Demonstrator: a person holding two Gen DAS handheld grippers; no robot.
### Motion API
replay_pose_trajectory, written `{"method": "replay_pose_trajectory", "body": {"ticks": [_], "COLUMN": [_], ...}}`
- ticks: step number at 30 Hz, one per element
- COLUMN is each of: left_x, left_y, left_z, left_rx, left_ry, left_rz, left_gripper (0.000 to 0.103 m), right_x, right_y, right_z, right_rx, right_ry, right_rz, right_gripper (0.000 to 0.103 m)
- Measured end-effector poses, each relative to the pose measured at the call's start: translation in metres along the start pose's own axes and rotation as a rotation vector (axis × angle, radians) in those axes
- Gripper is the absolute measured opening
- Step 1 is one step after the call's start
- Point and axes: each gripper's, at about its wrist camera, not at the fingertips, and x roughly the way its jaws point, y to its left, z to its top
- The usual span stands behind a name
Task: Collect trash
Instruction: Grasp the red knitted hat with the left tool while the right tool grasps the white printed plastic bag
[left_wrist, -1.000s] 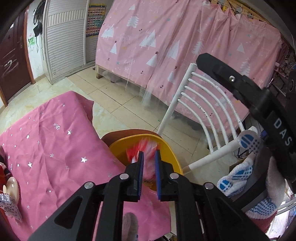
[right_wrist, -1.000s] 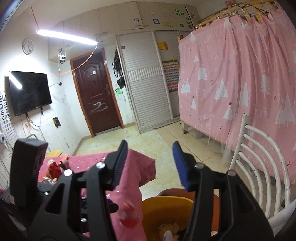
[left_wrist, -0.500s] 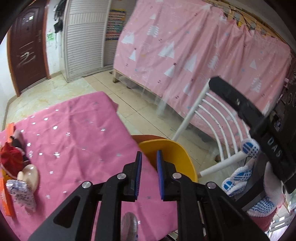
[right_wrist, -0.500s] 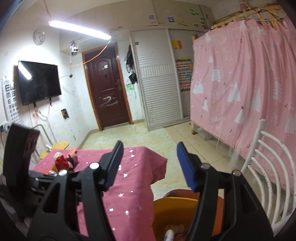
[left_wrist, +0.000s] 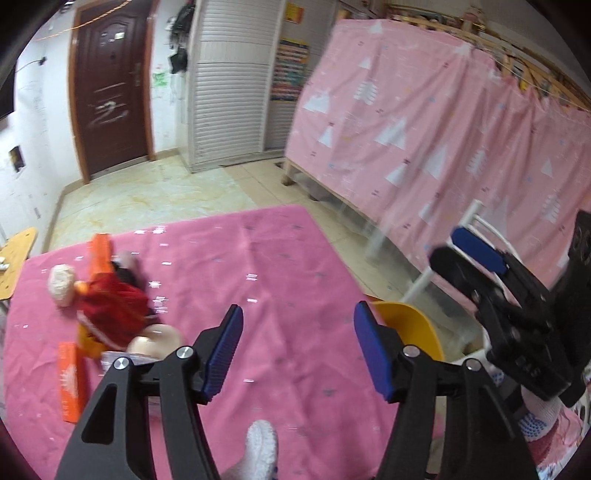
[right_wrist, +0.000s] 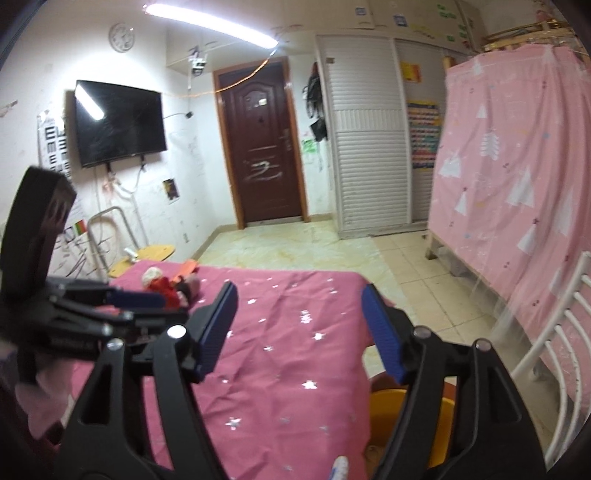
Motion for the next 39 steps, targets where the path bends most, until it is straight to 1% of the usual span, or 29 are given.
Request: {"method": "replay_pose_trajectory", "body": {"ticks": [1,5,6,7,10,15,19,23,26,31,35,38,39], "left_x": [-0.002,-0.009,-0.009,-0.009,-0.008,0.0,0.009,0.022,0.031,0.05,0.059,0.066,0.067], "left_y": [0.01,0.048,0.056,0.065,0.088,0.118,0.133,0.145,0.152,0.161,0.167,0.17,0.171], "left_z": [0.002,0.009,0.01,0.013,0.017,0.024,0.026,0.026,0.026,0.026,0.023,0.017,0.015], "left_rx": [-0.011,-0.052,-0.059,-0.067,-0.08,-0.091,-0.086,-0.081,-0.072,-0.054,-0.052,-0.046,-0.044], "left_ry": [-0.005,-0.018,-0.019,-0.017,-0.005,0.019,0.045,0.08,0.105,0.142,0.16,0.176,0.177], "left_rz": [0.02,0.091,0.105,0.121,0.152,0.191,0.201,0.186,0.164,0.156,0.138,0.134,0.136], "left_gripper": [0.057,0.062,0.063,0.065,0.069,0.072,0.074,0.074,0.074,0.074,0.074,0.074,0.071], "right_x": [0.004,0.02,0.025,0.03,0.045,0.067,0.08,0.089,0.092,0.097,0.104,0.109,0.11], "right_y": [0.004,0.026,0.033,0.041,0.064,0.103,0.13,0.145,0.147,0.142,0.15,0.158,0.16], "right_z": [-0.001,-0.006,-0.007,-0.009,-0.014,-0.028,-0.04,-0.047,-0.048,-0.048,-0.052,-0.054,-0.054], "right_rx": [-0.005,-0.032,-0.04,-0.048,-0.083,-0.134,-0.17,-0.179,-0.168,-0.124,-0.127,-0.146,-0.147], "right_ry": [0.008,0.045,0.056,0.067,0.105,0.168,0.212,0.248,0.261,0.278,0.308,0.329,0.332], "right_rz": [0.01,0.069,0.092,0.115,0.17,0.245,0.296,0.344,0.378,0.428,0.435,0.425,0.425], "right_gripper": [0.071,0.072,0.073,0.077,0.082,0.084,0.086,0.089,0.089,0.09,0.09,0.09,0.09]}}
